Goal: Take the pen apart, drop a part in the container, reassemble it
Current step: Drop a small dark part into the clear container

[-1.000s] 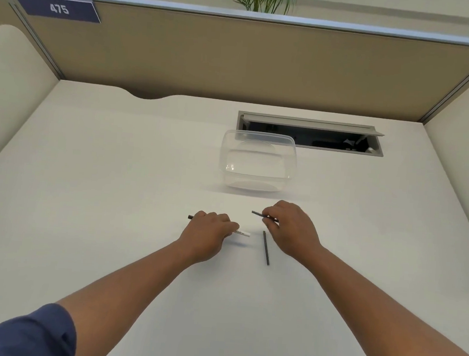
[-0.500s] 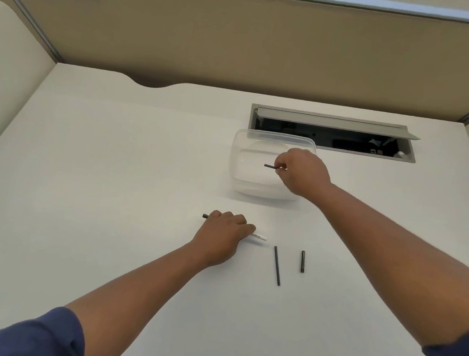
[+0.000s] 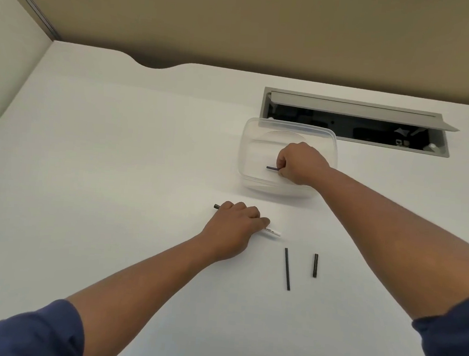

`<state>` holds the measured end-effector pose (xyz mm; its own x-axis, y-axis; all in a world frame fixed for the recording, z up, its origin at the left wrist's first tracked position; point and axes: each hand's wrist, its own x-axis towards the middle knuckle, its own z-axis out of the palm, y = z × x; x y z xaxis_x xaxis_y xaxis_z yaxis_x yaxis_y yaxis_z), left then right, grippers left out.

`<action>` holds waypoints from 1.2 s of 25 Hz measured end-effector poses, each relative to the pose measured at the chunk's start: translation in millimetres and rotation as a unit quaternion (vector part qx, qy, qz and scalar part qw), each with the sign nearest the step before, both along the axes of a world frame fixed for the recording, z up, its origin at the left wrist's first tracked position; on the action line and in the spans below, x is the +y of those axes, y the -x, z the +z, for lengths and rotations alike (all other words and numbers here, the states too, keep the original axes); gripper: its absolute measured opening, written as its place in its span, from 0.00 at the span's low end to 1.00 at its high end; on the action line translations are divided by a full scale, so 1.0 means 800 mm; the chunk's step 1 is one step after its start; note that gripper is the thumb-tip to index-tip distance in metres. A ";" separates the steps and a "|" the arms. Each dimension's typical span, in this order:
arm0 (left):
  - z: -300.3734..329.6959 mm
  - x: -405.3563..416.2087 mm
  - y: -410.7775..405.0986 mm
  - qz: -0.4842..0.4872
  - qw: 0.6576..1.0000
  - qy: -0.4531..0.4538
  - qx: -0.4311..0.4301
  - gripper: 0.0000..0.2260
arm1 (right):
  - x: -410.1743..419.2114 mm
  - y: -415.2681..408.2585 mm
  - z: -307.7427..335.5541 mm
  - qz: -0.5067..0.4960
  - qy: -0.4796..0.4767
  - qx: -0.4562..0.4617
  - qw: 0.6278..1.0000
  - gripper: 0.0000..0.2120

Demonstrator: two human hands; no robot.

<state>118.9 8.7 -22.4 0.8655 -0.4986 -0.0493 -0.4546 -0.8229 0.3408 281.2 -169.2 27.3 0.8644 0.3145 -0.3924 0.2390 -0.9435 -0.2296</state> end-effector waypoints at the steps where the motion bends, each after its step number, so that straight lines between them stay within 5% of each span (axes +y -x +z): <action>1: 0.000 0.000 0.000 0.000 1.000 0.001 -0.001 0.20 | 0.000 -0.001 -0.001 0.000 -0.003 0.001 1.000 0.08; 11: 0.000 0.000 -0.003 0.003 1.000 0.008 0.004 0.19 | -0.008 -0.004 -0.006 -0.038 -0.044 -0.013 0.998 0.07; 22: 0.023 0.003 0.000 0.006 1.000 -0.020 0.014 0.17 | -0.038 0.083 0.040 -0.104 -0.225 -0.187 0.951 0.05; 30: 0.043 -0.001 0.040 0.016 1.000 -0.024 0.002 0.16 | -0.073 0.225 0.022 -0.160 -0.248 -0.090 0.951 0.04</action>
